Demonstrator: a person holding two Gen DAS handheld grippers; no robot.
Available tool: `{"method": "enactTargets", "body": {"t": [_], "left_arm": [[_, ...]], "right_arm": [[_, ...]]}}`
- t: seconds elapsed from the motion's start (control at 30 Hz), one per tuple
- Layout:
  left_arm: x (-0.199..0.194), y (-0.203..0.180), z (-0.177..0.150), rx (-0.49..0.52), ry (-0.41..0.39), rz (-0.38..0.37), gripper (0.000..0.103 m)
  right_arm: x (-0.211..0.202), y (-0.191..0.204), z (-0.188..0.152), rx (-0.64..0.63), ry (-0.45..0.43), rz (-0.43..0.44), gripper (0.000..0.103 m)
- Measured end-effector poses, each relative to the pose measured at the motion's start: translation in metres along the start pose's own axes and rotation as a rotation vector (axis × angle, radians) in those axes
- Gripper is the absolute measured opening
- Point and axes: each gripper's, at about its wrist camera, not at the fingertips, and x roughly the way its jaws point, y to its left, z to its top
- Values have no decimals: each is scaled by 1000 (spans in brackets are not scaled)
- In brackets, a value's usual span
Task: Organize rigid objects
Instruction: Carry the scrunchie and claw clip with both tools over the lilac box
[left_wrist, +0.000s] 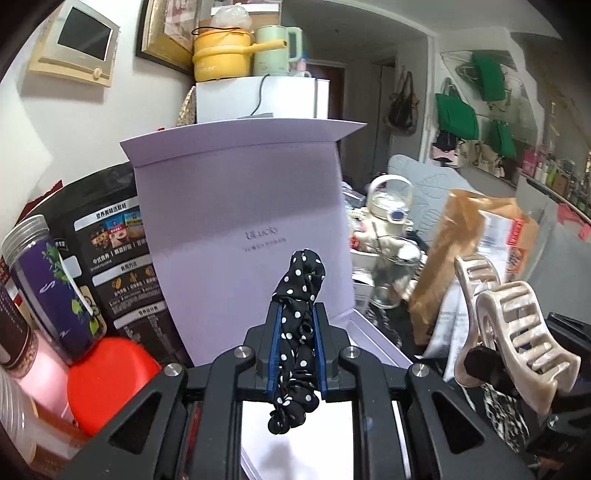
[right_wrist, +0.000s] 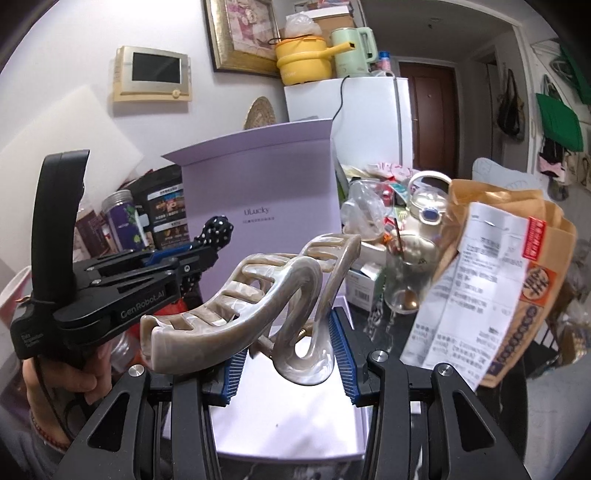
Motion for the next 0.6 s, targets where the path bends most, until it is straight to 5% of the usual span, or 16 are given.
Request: {"method": "enactTargets", "body": {"t": [0.6], "left_arm": [[76,2,-22,18,165,23,16]], "right_arm": [[77,-26,-8,48,113,-22,43]]}}
